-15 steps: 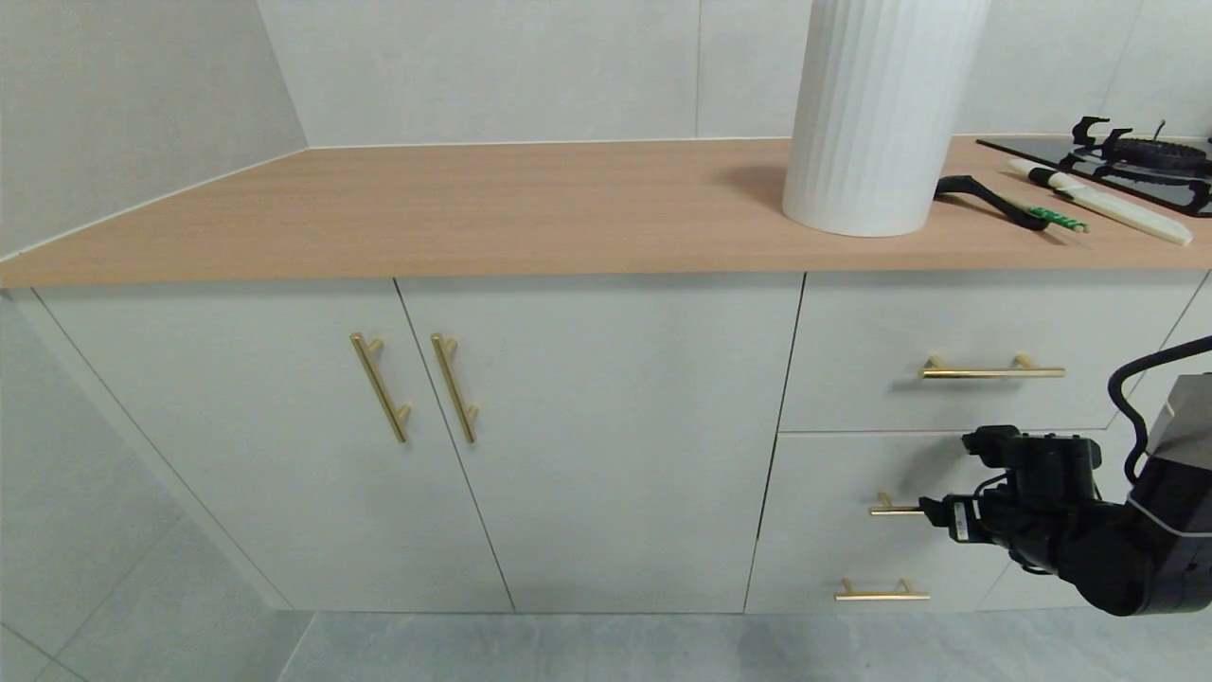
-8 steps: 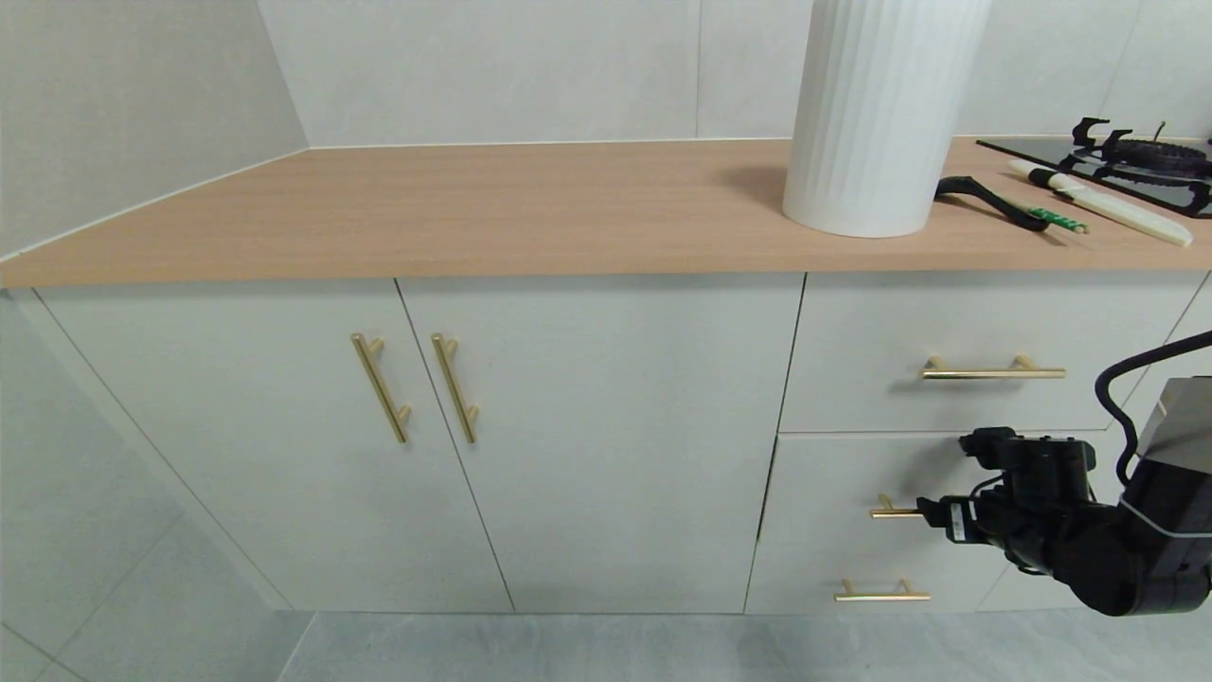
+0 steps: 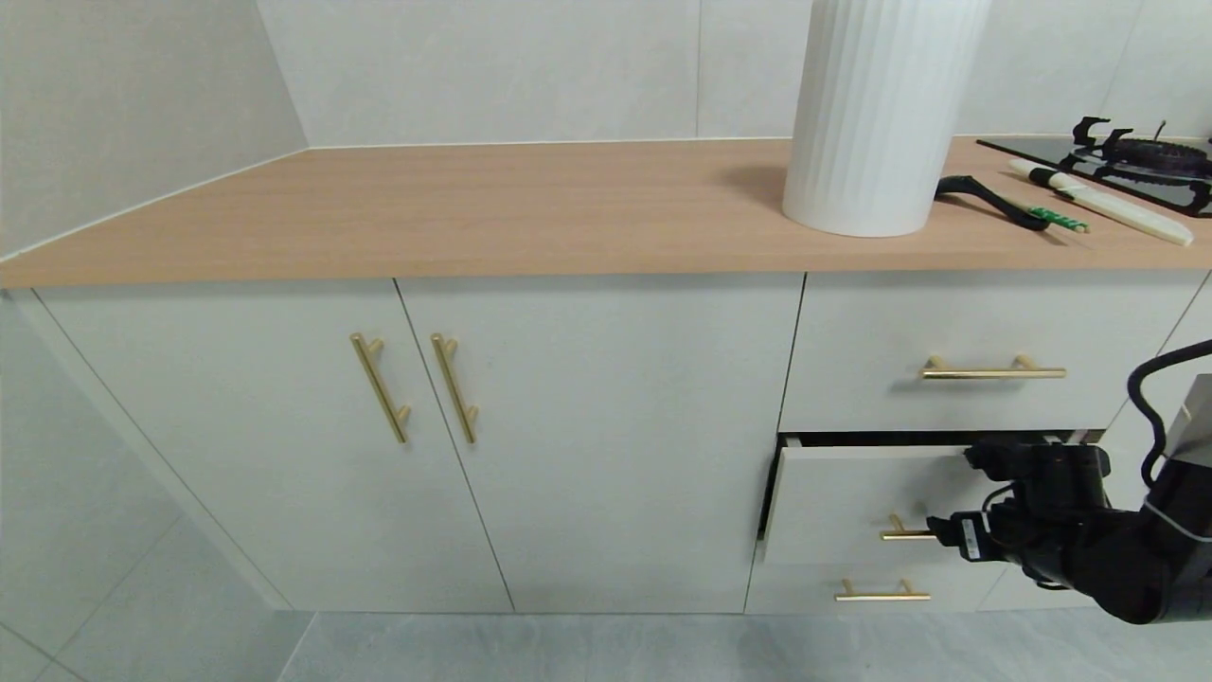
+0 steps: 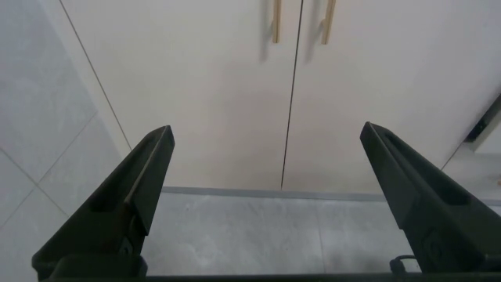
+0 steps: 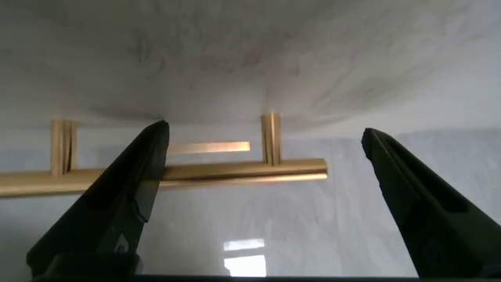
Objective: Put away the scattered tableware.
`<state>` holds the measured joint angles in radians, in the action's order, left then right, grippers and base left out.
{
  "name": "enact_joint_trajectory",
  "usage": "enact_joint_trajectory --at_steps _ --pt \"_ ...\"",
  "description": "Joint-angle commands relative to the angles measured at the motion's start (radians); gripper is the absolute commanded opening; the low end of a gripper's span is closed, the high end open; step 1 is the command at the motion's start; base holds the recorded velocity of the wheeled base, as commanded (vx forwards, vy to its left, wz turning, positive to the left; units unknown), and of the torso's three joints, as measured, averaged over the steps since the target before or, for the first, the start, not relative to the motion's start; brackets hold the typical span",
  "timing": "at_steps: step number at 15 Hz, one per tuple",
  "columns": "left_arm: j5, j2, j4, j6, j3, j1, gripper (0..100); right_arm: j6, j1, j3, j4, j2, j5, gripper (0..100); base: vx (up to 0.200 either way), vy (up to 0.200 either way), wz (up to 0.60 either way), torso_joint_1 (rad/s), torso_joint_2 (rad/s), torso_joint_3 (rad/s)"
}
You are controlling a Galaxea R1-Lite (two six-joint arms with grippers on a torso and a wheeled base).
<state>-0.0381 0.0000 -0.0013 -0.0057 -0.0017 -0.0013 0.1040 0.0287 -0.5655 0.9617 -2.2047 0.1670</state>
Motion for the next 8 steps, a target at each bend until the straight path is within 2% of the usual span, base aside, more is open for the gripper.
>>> enact_joint_trajectory --at_steps 1,3,4,5,8 --pt "0.0 0.002 0.0 0.0 0.0 0.0 100 0.0 -0.026 0.026 -0.169 0.257 -0.023 100 0.0 0.0 0.0 0.0 0.0 0.0" --pt "0.0 0.002 0.0 0.0 0.0 0.0 100 -0.001 -0.047 0.016 -0.357 0.45 -0.058 100 0.0 0.0 0.0 0.0 0.0 0.0" --pt "0.0 0.002 0.0 0.0 0.0 0.0 100 -0.001 -0.047 0.016 -0.363 0.456 -0.06 100 0.0 0.0 0.0 0.0 0.0 0.0" --pt "0.0 0.002 -0.002 0.0 0.0 0.0 100 -0.001 -0.082 -0.025 -0.508 0.603 -0.061 100 0.0 0.0 0.0 0.0 0.0 0.0" --pt "0.0 0.002 0.0 0.0 0.0 0.001 100 -0.004 -0.125 -0.2 -0.698 0.623 -0.061 100 0.0 0.0 0.0 0.0 0.0 0.0"
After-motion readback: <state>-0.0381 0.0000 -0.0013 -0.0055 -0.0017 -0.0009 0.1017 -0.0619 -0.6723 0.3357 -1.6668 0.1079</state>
